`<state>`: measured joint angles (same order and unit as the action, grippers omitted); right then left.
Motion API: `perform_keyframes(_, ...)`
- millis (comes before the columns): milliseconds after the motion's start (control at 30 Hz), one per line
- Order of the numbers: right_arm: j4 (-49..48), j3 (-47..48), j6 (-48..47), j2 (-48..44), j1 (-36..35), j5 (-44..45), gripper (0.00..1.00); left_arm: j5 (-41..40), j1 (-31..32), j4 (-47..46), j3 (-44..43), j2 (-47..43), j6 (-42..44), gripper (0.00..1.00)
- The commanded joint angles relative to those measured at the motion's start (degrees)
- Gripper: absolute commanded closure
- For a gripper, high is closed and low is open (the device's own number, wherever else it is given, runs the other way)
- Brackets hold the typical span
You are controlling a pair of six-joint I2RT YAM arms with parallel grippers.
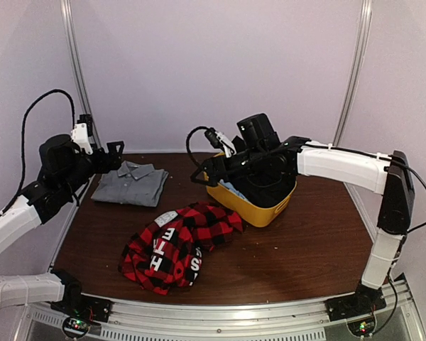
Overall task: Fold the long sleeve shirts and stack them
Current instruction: Place the crumpled shirt at the center of the board, then move the bin to the corner of the board.
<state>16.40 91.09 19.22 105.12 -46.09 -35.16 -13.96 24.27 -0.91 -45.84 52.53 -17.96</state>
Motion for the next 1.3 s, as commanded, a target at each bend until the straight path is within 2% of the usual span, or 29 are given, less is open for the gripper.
perform_keyframes(0,6.2,-1.5,-5.1,-6.2,0.4,15.0,0.00,-0.4,0.1,-0.1,0.0,0.5,0.1,0.02)
perform_keyframes(133,12.9,-2.9,-8.4,-6.5,0.8,26.7,0.01,0.4,0.1,-0.4,0.0,1.2,0.0,0.02)
perform_keyframes(200,15.7,-3.5,-9.8,-5.7,0.9,30.4,0.05,0.8,0.1,-0.4,-0.1,1.6,-0.1,0.02)
perform_keyframes(667,21.9,-5.1,-13.7,2.9,1.2,34.1,0.36,1.1,0.1,0.2,0.0,1.9,-0.3,0.02)
perform_keyframes(800,24.0,-6.8,-12.6,3.9,3.1,36.8,0.47,0.9,0.1,0.5,0.1,1.5,-0.2,0.03)
perform_keyframes(900,25.2,-9.2,-11.8,2.7,5.5,39.2,0.51,1.1,0.1,0.5,-0.1,1.7,-0.3,0.02)
perform_keyframes(1033,27.1,-13.7,-9.8,-0.6,11.2,44.3,0.53,1.3,0.1,0.5,0.0,1.8,-0.3,0.02)
perform_keyframes(1133,26.0,-17.4,-9.0,-4.1,18.3,45.0,0.54,1.3,0.1,0.4,0.0,1.9,-0.4,0.02)
perform_keyframes(1267,26.6,-17.7,-7.8,-6.1,24.5,52.2,0.43,1.8,0.1,0.3,-0.1,2.3,-0.5,0.02)
